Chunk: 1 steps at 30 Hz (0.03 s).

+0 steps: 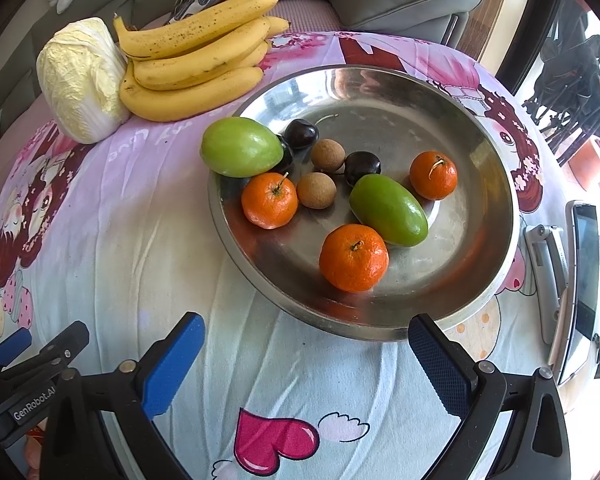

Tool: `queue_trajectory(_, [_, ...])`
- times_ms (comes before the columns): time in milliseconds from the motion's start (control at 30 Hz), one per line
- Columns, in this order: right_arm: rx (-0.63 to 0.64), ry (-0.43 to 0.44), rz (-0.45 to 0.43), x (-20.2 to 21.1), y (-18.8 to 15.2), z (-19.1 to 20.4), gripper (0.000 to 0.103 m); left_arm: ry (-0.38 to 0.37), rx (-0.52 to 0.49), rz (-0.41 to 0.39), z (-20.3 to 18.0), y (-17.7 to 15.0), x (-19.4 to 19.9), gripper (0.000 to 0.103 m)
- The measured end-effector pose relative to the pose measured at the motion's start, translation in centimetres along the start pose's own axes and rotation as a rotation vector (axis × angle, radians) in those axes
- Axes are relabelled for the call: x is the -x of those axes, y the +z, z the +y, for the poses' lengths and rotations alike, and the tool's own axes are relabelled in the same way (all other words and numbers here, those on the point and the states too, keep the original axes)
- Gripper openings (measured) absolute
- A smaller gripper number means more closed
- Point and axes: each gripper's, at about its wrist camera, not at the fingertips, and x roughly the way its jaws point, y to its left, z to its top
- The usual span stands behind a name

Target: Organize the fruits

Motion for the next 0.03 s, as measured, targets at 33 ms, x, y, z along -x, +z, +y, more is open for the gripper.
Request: queue_trajectory(33, [0.001,0.000,0.001,0.01,0.09,-0.01,0.103,-0.001,0.001,0.002,0.02,0.09,-0.10,0.098])
